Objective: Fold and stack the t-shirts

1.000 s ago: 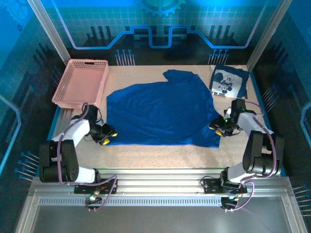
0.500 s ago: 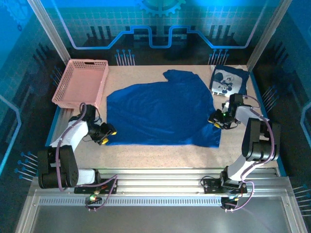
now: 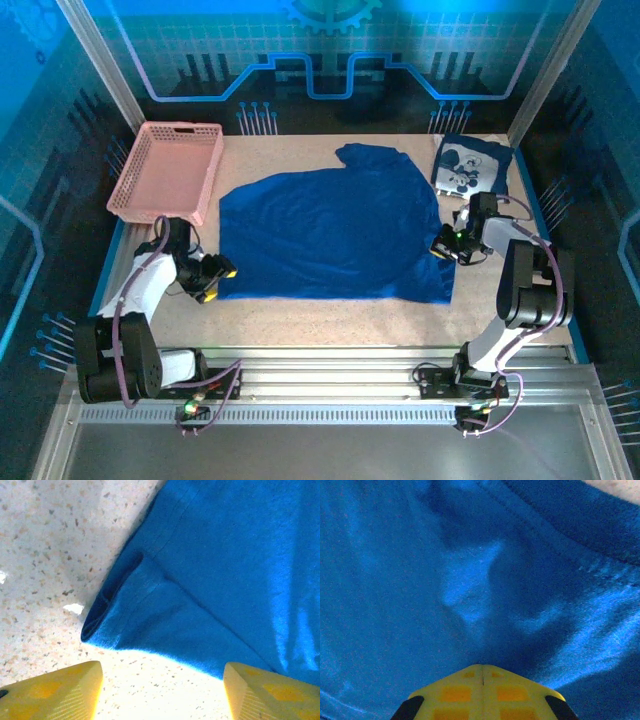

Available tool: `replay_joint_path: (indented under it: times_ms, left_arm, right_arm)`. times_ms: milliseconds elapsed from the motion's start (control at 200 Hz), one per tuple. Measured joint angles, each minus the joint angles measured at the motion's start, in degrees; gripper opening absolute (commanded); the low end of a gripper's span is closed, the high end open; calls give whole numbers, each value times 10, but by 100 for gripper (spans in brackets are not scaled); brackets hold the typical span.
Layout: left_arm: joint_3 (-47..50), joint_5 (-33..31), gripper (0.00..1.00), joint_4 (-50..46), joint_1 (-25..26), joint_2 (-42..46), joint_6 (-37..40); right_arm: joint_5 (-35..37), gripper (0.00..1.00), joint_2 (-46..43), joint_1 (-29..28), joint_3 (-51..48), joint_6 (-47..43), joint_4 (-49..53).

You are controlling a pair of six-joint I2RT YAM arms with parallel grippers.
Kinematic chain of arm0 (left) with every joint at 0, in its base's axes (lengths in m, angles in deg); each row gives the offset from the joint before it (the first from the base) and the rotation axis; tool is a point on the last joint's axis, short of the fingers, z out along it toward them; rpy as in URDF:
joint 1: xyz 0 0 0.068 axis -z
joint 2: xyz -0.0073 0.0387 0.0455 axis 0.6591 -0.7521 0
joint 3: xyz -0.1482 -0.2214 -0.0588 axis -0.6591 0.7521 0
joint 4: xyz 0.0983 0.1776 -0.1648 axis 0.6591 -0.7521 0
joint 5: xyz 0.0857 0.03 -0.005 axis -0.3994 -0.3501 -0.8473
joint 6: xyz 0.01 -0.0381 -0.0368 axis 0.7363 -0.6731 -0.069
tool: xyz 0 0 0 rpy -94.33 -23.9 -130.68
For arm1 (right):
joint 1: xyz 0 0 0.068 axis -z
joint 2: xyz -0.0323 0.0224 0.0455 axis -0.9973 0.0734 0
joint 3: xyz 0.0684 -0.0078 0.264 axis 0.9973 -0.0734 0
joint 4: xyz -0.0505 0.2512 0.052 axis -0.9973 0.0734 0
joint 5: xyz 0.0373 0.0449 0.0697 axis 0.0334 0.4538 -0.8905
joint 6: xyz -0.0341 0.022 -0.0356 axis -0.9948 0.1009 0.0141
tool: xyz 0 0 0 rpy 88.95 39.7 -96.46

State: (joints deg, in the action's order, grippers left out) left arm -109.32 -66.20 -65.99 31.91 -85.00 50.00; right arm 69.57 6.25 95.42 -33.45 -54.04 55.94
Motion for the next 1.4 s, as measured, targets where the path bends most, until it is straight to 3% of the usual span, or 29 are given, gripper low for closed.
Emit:
replay_joint_path:
  times_ms: [225, 500, 730, 1401]
  left_arm:
    - [6, -9, 65, -14, 0, 7, -22]
    - [18, -22, 62, 8, 0, 5, -55]
    - [3, -31, 47, 30, 0, -52, -51]
    - [-26, -52, 32, 66, 0, -147, -22]
  right_arm:
    - [-1, 0, -53, -2, 0, 0, 9]
    - [-3, 0, -57, -2, -19, 0, 12]
    - [-5, 0, -57, -2, -20, 0, 14]
    - [-5, 0, -57, -2, -20, 0, 20]
